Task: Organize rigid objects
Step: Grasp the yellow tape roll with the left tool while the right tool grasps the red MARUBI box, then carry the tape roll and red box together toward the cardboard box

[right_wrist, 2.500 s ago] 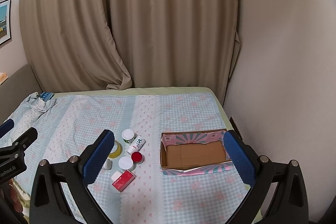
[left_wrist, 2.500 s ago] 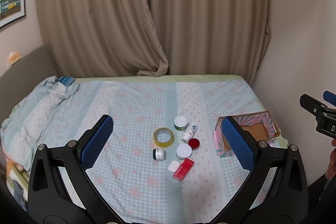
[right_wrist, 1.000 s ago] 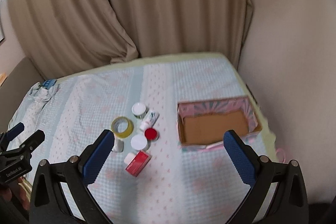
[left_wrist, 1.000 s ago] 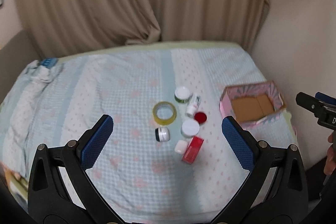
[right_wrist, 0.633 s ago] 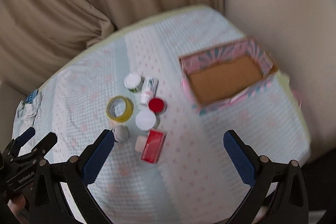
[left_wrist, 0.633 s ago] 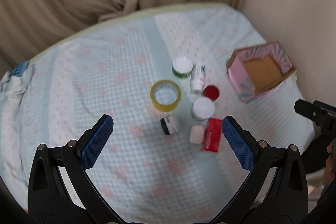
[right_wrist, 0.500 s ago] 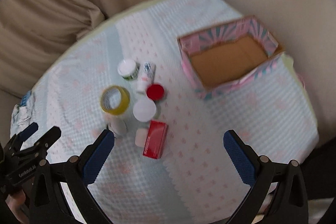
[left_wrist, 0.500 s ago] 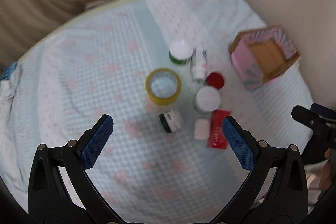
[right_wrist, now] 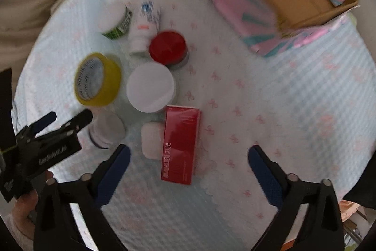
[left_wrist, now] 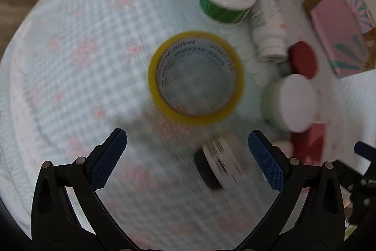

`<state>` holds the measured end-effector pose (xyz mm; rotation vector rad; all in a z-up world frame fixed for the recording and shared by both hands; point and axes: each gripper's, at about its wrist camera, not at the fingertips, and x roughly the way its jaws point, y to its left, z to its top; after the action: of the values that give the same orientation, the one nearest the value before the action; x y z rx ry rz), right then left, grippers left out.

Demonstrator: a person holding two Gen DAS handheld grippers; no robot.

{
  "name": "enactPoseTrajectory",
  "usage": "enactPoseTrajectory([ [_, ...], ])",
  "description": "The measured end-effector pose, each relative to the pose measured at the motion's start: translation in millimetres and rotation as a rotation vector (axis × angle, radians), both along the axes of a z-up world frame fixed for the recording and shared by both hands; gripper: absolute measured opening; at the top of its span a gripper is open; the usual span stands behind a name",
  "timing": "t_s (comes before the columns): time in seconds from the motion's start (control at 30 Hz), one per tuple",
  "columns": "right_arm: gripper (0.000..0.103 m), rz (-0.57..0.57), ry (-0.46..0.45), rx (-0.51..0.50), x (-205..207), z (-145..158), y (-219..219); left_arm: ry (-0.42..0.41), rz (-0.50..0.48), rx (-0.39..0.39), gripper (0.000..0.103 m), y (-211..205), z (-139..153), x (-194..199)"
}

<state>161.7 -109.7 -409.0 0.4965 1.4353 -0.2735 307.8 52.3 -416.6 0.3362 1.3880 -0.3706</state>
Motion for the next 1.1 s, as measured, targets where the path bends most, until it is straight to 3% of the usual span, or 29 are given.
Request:
enactPoseTrajectory([
  [0.13, 0.095, -0.018, 0.066, 0.010, 15.5, -35.1, 4.0, 0.010, -0.022, 0.027, 0.102, -6.9, -25.7, 13.4],
  [0.27, 0.084, -0.033, 0.123, 0.020, 22.5, -58.6, 4.1, 0.005, -0.049, 0.024, 0.103, -17.5, -40.5, 21.6],
  [0.63, 0.060, -0.099, 0.162, 0.072, 26.4, -84.2, -15.1, -0.063, -0.103, 0.046, 0.100, -51.8, -54.7, 36.5],
  [0.77, 0.041, -0.097, 0.132, 0.116, 31.6, -82.7, -16.6, -0.075, -0.100, 0.052, 0.097, -57.1, -50.3, 40.0],
  [1.1, 0.041, -0.072, 0.109, 0.090, 33.6, -86.2, -4.7, -0.108, -0.089, 0.040, 0.097, -38.5, -23.9, 31.8],
])
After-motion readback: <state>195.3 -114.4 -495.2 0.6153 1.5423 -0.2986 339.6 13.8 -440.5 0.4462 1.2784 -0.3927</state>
